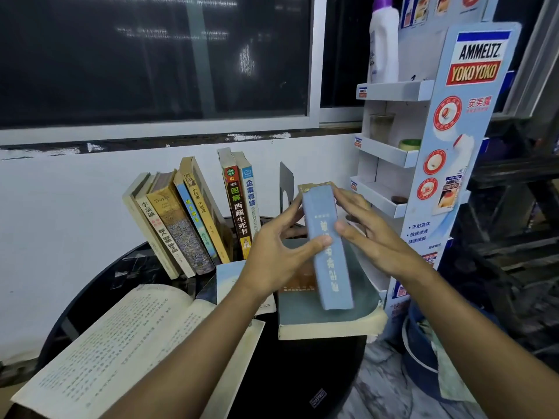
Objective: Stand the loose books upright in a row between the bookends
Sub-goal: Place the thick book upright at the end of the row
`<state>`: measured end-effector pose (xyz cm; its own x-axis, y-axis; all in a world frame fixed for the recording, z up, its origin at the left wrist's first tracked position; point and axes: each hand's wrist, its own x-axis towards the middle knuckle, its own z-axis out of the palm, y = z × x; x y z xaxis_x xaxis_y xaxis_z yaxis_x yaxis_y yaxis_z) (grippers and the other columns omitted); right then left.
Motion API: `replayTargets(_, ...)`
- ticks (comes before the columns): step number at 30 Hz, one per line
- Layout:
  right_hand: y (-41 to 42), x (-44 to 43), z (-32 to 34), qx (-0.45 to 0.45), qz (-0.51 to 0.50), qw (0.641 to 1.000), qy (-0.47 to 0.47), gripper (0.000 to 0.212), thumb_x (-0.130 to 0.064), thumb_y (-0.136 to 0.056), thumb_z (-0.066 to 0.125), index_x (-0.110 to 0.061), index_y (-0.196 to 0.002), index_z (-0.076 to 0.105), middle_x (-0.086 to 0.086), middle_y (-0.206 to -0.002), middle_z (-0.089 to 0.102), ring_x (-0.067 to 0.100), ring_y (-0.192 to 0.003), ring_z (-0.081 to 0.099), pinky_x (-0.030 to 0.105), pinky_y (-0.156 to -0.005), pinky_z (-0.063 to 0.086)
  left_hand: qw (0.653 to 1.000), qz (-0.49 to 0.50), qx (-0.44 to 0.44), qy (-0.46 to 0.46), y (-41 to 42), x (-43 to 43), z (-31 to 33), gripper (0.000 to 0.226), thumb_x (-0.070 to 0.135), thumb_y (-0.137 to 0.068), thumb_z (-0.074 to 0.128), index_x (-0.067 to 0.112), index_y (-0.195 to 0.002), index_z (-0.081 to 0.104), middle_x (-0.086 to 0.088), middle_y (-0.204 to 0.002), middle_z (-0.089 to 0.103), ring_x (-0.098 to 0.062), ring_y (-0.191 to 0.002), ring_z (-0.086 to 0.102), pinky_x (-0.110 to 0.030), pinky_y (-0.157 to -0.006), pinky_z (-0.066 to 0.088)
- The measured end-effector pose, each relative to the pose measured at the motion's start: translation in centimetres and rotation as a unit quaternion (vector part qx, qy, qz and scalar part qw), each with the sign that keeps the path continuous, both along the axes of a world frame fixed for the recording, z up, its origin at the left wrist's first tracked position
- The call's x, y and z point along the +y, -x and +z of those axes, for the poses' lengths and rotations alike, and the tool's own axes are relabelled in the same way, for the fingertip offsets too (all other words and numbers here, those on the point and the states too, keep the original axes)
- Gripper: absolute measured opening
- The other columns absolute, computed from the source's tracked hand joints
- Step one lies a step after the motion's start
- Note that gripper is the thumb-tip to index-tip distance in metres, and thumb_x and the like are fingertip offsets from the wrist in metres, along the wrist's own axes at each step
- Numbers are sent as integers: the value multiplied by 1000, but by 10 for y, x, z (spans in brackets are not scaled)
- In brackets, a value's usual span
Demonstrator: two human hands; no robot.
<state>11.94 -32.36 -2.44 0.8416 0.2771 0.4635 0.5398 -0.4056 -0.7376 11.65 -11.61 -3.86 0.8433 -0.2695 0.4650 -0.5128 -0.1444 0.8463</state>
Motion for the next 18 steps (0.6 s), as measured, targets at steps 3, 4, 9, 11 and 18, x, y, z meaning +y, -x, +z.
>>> replayTargets(3, 6, -6, 3, -22, -18, 1000, -12, 73, -58, -87, 61, -41, -153, 33, -11, -144, 43, 4, -133, 45, 31, -106, 47, 1000, 27, -8, 6, 2, -18, -4, 86, 36, -84, 83, 33, -157, 37, 15, -145, 58, -2, -118, 64, -29, -99, 56)
replayTargets(4, 8, -9, 6, -28, -27, 999, -14, 72, -55, -89, 63, -42, -153, 33, -9, -142, 44, 6, -132, 47, 36, -104, 50, 999, 34, -6, 5, 3, -24, -5, 89, 40, -82, 84, 34, -157, 36, 16, -147, 55, -1, -120, 62, -30, -99, 56)
replayTargets(9, 23, -22, 18, -37, -43, 998, -15, 70, -37, -90, 68, -40, -152, 35, -14, -145, 49, 8, -134, 48, 29, -97, 54, 998, 49, 15, -37, 8, -51, -11, 106, 60, -76, 80, 43, -160, 18, 31, -144, 33, 10, -136, 32, -18, -109, 34)
replayTargets(11, 27, -27, 20, -34, -43, 998, -10, 67, -30, -92, 69, -37, -151, 37, -15, -144, 51, 7, -133, 49, 32, -96, 55, 998, 39, 39, -37, 9, -57, -16, 109, 65, -74, 79, 47, -159, 12, 29, -150, 33, 7, -139, 30, -22, -111, 35)
replayTargets(18, 49, -30, 23, -40, -60, 997, -1, 59, -18, -88, 74, -34, -139, 47, -27, -123, 60, 4, -117, 60, 38, -88, 59, 997, 34, 38, -50, 19, -71, -28, 114, 79, -68, 70, 57, -155, 0, 18, -166, 23, -7, -150, 28, -40, -120, 36)
